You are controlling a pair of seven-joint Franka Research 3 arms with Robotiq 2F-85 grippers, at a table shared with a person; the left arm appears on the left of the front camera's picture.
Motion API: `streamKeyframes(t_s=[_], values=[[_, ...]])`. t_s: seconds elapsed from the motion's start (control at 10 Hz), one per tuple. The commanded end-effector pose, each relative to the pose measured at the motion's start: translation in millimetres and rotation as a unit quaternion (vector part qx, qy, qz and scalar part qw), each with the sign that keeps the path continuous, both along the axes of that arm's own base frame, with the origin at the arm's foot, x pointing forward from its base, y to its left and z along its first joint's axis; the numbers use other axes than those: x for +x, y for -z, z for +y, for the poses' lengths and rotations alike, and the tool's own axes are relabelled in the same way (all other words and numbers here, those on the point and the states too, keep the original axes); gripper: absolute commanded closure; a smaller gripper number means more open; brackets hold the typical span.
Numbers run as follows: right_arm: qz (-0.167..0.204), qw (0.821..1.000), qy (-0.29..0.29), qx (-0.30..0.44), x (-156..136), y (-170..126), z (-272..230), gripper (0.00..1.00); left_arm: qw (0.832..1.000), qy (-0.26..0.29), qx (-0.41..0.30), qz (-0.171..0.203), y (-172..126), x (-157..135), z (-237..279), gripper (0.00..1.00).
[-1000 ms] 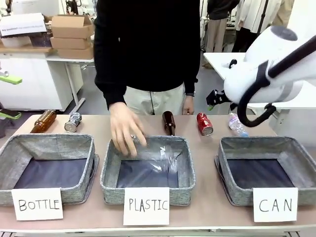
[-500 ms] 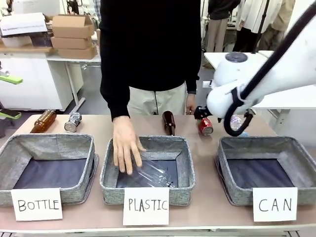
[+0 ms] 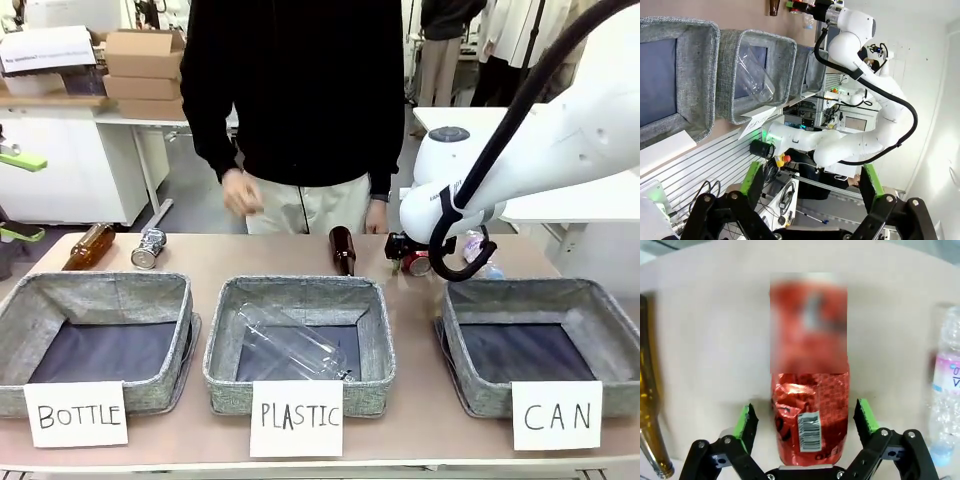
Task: Sort the can waste into the basket.
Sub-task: Pick up the can waste from the table and place it in the right Fabric basket.
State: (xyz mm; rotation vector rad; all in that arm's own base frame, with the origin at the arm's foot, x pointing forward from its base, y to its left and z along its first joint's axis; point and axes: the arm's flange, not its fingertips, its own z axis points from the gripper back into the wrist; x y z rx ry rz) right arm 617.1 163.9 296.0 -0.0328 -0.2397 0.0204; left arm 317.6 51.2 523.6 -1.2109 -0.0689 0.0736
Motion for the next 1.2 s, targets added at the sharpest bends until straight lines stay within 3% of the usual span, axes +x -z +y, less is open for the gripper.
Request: streamKeyframes(t_s=[0.0, 0.3, 0.4, 0.5, 0.6, 0.7, 0.8, 1.1], values=[[0.009, 1.0, -0.003, 0.008, 7.3, -3.6, 2.5, 0.0, 1.0, 0.003, -0.01, -0.008, -2.6, -0.6, -1.4, 0.0], [0.011, 1.0, -0.006, 0.01, 10.4, -5.5, -0.5, 0.0, 1.0, 0.003, -0.01, -0.008, -2.6, -0.6, -1.4, 0.0], [0.011, 1.0, -0.01, 0.003, 10.6, -5.2, -1.6, 0.6, 1.0, 0.003, -0.01, -0.008, -2.6, -0.6, -1.4, 0.0], [0.01, 1.0, -0.014, 0.009, 9.5, -5.8, -1.8, 0.6, 1.0, 0.003, -0.01, -0.008, -2.6, -0.6, -1.4, 0.0], [0.011, 1.0, -0.018, 0.01, 8.7, -5.5, -0.6, 1.0, 1.0, 0.003, -0.01, -0.008, -2.6, -0.6, -1.4, 0.0], [0.015, 1.0, -0.024, 0.012, 6.7, -4.0, 2.5, 0.62, 1.0, 0.003, -0.01, -0.008, -2.6, -0.6, -1.4, 0.0], [0.016, 1.0, -0.021, 0.008, 5.9, -2.5, 3.3, 1.0, 1.0, 0.003, -0.01, -0.008, -2.6, -0.6, -1.4, 0.0], [0.025, 1.0, -0.015, 0.012, 4.9, -3.5, -0.8, 1.0, 1.0, 0.003, -0.01, -0.008, -2.6, -0.6, -1.4, 0.0]])
